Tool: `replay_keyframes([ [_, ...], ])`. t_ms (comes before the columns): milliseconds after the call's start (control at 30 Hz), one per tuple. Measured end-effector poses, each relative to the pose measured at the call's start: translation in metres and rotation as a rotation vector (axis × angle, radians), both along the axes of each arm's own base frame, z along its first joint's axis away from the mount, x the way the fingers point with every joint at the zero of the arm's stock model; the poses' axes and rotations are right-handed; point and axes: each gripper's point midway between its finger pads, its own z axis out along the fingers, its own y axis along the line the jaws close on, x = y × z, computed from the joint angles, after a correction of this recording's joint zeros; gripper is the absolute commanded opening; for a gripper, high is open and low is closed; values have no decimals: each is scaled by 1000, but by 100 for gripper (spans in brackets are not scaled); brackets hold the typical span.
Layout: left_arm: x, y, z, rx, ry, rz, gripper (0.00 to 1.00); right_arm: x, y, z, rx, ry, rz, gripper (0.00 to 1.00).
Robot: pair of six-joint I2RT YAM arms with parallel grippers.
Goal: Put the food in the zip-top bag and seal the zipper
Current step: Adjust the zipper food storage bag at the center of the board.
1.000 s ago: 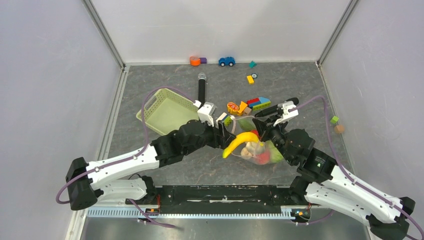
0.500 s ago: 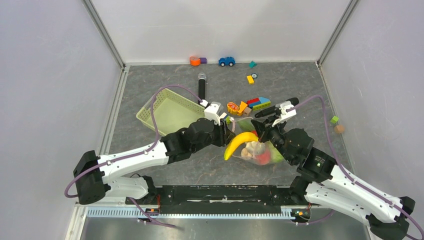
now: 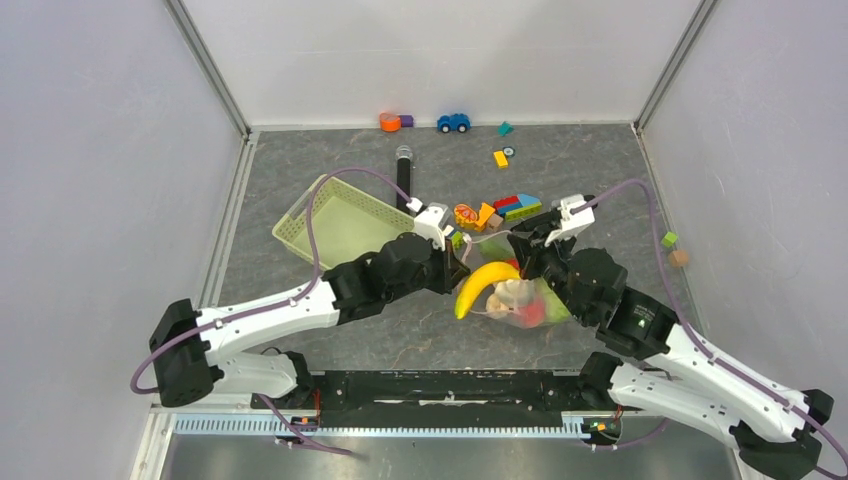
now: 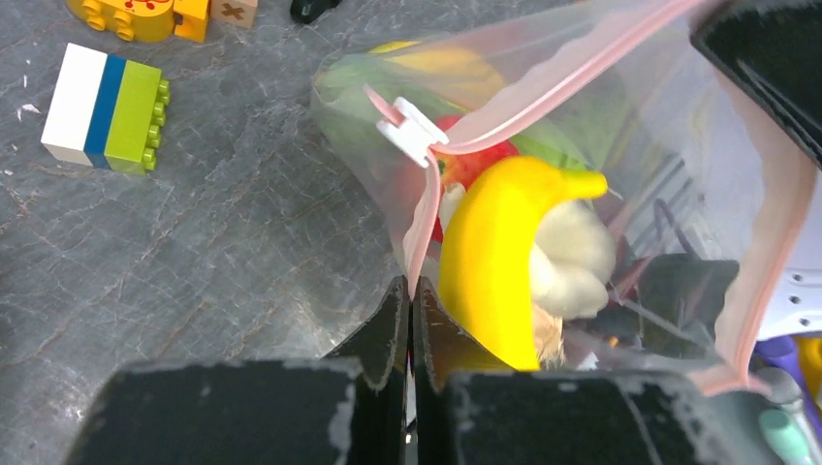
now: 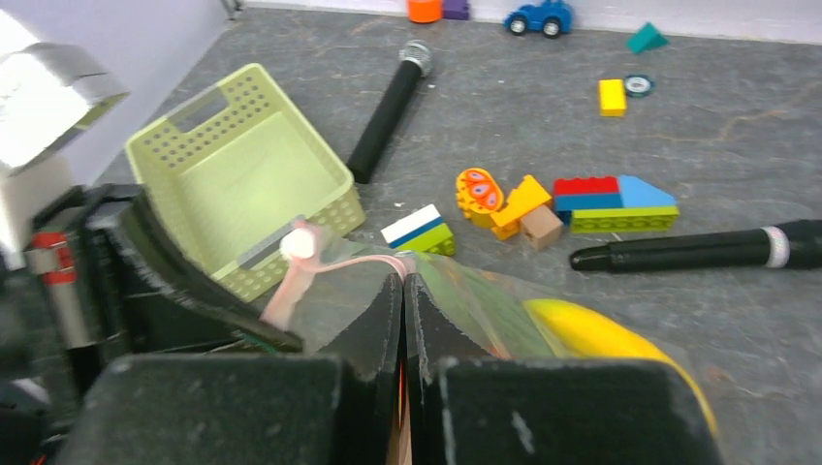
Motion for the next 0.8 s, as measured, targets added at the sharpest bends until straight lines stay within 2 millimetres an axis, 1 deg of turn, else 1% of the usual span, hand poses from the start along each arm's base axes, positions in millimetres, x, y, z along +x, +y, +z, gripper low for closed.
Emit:
replay_keyframes([
  [100,-7,5,13,-25,10,-15,2,7,-7,8,-36,11,-61,3],
  [167,-13,8,27,-62,11,-25,2,11,-9,13,-65,22,-89,3],
  [233,-18,12,47,-111,7,-33,2,15,-9,20,-99,31,-103,4],
  [367,-24,16,88,-206,-23,-46,2,18,-5,31,-163,44,-92,10],
  [433,-25,15,105,-233,-35,-54,2,20,-2,38,-197,48,-79,11],
  [500,-25,12,123,-259,-48,-62,2,21,4,46,-229,50,-54,13],
  [567,-23,9,137,-274,-58,-60,2,22,11,47,-264,56,-23,17],
  [667,-15,6,146,-273,-69,-31,2,22,18,36,-323,77,17,20],
  [767,-5,7,139,-243,-71,19,2,22,16,26,-372,98,24,24],
  [800,-2,8,135,-231,-72,37,2,22,15,25,-381,101,22,27],
])
